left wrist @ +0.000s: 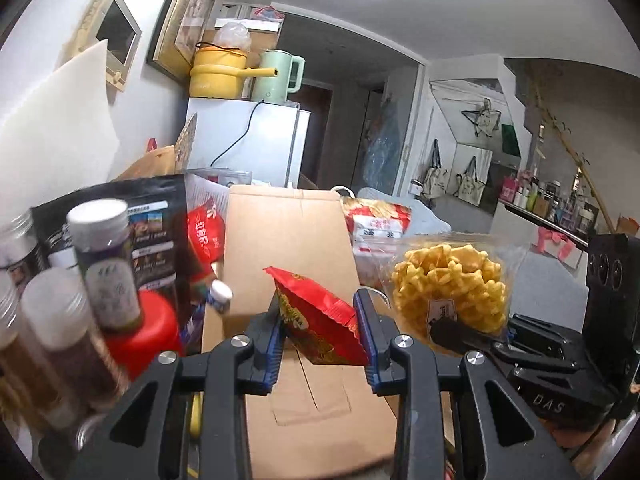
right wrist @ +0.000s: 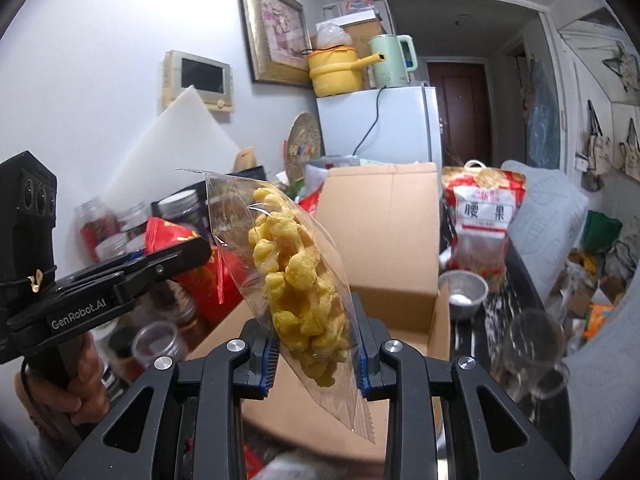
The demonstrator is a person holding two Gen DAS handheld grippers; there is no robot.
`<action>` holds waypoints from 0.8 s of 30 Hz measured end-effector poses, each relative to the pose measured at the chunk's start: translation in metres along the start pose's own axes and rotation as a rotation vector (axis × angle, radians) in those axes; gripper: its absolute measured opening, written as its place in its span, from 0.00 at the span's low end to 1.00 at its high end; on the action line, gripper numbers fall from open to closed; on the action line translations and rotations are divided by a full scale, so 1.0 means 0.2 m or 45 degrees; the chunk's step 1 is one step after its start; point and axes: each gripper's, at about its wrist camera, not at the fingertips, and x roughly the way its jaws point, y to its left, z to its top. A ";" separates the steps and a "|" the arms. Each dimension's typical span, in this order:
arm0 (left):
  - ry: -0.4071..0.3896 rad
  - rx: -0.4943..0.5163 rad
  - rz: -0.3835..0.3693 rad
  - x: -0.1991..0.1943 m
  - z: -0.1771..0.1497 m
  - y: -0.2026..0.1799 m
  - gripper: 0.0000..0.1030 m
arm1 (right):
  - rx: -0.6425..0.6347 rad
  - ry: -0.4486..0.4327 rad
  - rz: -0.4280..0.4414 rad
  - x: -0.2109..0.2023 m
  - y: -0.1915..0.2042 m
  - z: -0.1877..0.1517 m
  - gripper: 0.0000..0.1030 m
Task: Organize snacks
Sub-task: 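Lower both held snacks into the cardboard box and open both grippers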
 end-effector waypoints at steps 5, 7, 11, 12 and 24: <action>0.026 0.020 0.047 0.20 0.06 0.04 0.31 | 0.037 0.017 0.013 0.17 -0.07 0.07 0.29; 0.056 0.023 0.070 0.29 0.06 0.06 0.31 | 0.054 0.036 0.002 0.25 -0.09 0.08 0.29; 0.126 0.036 0.122 0.45 0.02 0.11 0.31 | 0.060 0.096 -0.036 0.39 -0.14 0.07 0.29; 0.156 0.039 0.130 0.50 0.01 0.12 0.31 | 0.066 0.115 -0.041 0.43 -0.14 0.06 0.29; 0.334 0.060 0.230 0.77 -0.10 0.18 0.31 | 0.192 0.318 -0.056 0.72 -0.26 -0.04 0.29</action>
